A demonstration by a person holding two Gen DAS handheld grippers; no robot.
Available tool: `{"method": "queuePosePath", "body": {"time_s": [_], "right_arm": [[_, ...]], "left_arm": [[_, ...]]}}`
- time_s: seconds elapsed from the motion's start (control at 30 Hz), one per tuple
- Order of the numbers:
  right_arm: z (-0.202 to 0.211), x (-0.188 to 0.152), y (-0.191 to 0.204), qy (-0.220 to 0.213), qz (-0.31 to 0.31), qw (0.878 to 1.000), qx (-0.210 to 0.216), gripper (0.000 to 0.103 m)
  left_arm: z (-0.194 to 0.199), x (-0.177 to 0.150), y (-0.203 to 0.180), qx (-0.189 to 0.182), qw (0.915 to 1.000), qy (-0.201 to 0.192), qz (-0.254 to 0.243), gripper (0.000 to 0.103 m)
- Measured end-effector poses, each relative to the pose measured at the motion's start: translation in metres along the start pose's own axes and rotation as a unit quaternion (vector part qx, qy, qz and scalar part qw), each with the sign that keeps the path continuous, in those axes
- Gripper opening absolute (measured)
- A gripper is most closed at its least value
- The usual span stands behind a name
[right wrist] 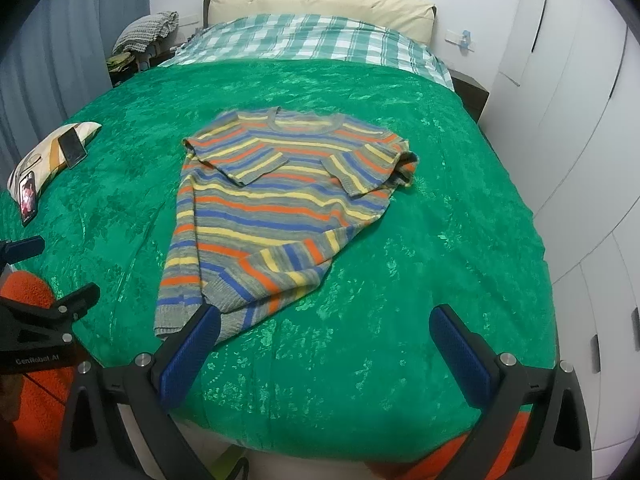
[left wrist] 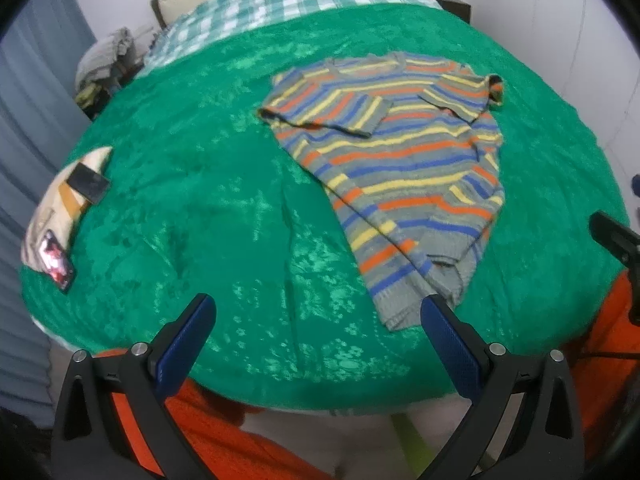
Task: Fold small clothes
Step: 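Move both tools toward the ribbed hem of the striped sweater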
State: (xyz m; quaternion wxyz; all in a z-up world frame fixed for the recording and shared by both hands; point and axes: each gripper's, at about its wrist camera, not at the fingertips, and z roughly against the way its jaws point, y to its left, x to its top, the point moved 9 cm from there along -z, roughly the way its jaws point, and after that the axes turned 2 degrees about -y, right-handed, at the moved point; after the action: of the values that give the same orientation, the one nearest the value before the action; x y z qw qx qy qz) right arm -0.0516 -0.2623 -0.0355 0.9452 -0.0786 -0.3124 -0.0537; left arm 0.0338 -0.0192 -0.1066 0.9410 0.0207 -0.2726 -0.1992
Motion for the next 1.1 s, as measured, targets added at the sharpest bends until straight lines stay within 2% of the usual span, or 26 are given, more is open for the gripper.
{"method": "queuePosePath", "body": {"time_s": [0.2, 0.33, 0.43, 0.73, 0.97, 1.1], "right_arm": [[-0.003, -0.005, -0.001, 0.007, -0.005, 1.000, 0.003, 0.103], [-0.004, -0.006, -0.001, 0.007, -0.007, 1.000, 0.004, 0.103], [-0.003, -0.007, -0.001, 0.007, -0.007, 1.000, 0.003, 0.103], [-0.006, -0.009, 0.001, 0.009, -0.007, 1.000, 0.007, 0.103], [-0.006, -0.009, 0.002, 0.010, -0.007, 1.000, 0.008, 0.103], [-0.007, -0.010, 0.003, 0.011, -0.008, 1.000, 0.008, 0.103]], "left_arm": [[-0.003, -0.005, 0.007, -0.021, 0.9991, 0.018, 0.031, 0.102], [-0.002, -0.002, 0.013, -0.019, 0.9989, 0.013, 0.042, 0.102], [-0.001, -0.001, 0.015, -0.032, 0.9978, 0.010, 0.057, 0.103], [-0.003, -0.002, 0.007, -0.053, 0.9977, 0.014, 0.040, 0.103], [-0.005, -0.005, 0.017, -0.021, 0.9986, 0.015, 0.045, 0.103], [-0.008, -0.010, 0.022, -0.032, 0.9974, 0.021, 0.062, 0.103]]}}
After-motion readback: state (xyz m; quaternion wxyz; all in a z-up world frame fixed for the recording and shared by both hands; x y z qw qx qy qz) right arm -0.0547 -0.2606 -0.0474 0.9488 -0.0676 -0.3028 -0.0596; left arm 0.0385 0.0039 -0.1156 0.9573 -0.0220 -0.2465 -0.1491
